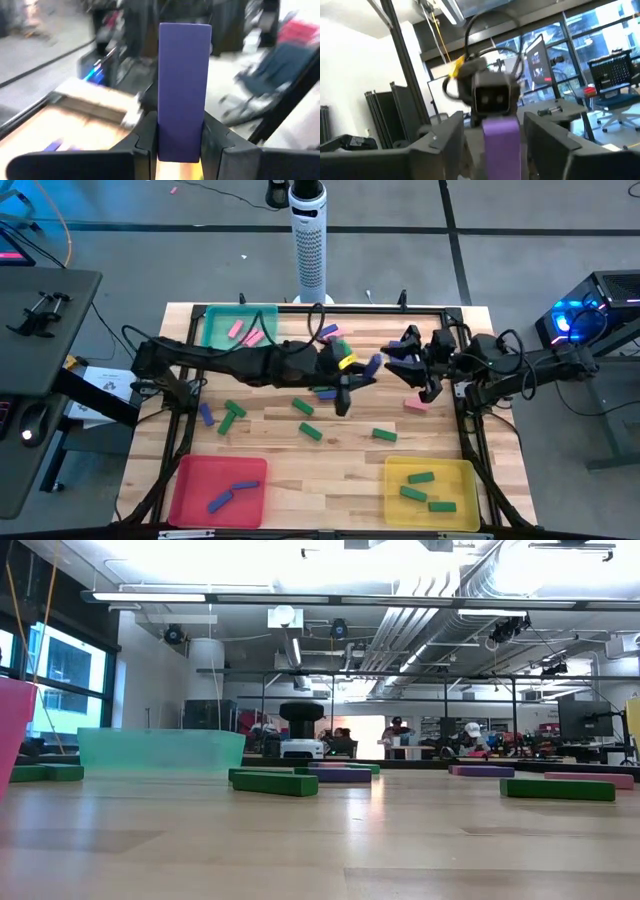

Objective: Sort blocks
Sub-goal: Put the blue block into the red bin

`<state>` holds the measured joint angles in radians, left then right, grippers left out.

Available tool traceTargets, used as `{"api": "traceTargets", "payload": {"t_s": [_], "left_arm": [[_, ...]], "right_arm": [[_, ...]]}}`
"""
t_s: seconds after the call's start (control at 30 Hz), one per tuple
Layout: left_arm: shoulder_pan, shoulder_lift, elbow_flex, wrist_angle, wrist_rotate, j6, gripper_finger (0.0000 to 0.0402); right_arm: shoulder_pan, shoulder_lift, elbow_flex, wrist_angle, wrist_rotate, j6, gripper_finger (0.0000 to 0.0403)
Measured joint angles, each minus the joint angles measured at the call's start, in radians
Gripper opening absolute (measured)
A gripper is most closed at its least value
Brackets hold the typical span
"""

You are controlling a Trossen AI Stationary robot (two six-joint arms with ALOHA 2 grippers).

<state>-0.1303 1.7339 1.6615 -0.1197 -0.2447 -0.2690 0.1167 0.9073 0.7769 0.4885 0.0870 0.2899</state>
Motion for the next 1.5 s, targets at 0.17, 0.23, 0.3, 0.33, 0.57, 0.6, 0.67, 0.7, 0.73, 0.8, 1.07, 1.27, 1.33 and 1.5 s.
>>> {"api": "traceTargets", "payload": {"t_s": [0.17,0.23,0.3,0.33,0.57,0.6,0.67,0.7,0.73,0.8,1.07,1.27,1.33,1.5], "left_arm": [[-0.057,-0.101,0.000,-0.353,-0.105,-0.081,0.0071],[-0.087,-0.140,0.000,-0.525,-0.129,-0.160,0.0071],[-0.125,-0.174,0.001,-0.697,-0.138,-0.256,0.0071],[-0.149,-0.185,0.001,-0.786,-0.138,-0.307,0.0071],[-0.364,-0.187,0.001,-1.324,-0.040,-0.718,0.0071],[-0.399,-0.182,0.001,-1.363,-0.014,-0.772,0.0071],[-0.471,-0.175,0.000,-1.402,0.015,-0.875,0.0071],[-0.508,-0.174,-0.004,-1.404,0.021,-0.929,0.0071],[-0.541,-0.178,-0.019,-1.392,0.027,-0.988,0.0071],[-0.608,-0.187,-0.068,-1.350,0.041,-1.110,0.0071],[-0.811,-0.223,-0.417,-0.998,0.172,-1.555,0.0071],[-0.843,-0.223,-0.645,-0.803,0.312,-1.685,0.0071],[-0.838,-0.223,-0.697,-0.764,0.329,-1.708,0.0072],[-0.824,-0.223,-0.793,-0.626,0.381,-1.709,0.0101]], "right_arm": [[-0.026,-0.015,0.000,0.009,0.010,-0.002,0.0195],[-0.040,-0.018,0.000,0.008,0.011,-0.002,0.0195],[-0.052,-0.018,0.000,0.002,0.011,-0.002,0.0196],[-0.057,-0.018,0.000,-0.006,0.011,-0.002,0.0196],[-0.091,-0.017,0.000,-0.110,0.012,0.001,0.0196],[-0.094,-0.017,0.000,-0.120,0.011,0.001,0.0197],[-0.098,-0.016,0.000,-0.131,0.012,0.000,0.0197],[-0.098,-0.016,0.000,-0.133,0.012,-0.001,0.0197],[-0.098,-0.016,0.000,-0.133,0.015,-0.002,0.0197],[-0.098,-0.016,0.000,-0.133,0.018,-0.002,0.0197],[-0.097,-0.016,0.000,-0.133,0.018,-0.002,0.0197],[-0.097,-0.016,0.000,-0.133,0.018,0.002,0.0197],[-0.097,-0.016,0.000,-0.133,0.018,0.021,0.0197],[-0.097,-0.016,0.000,-0.134,0.018,0.058,0.0197]]}}
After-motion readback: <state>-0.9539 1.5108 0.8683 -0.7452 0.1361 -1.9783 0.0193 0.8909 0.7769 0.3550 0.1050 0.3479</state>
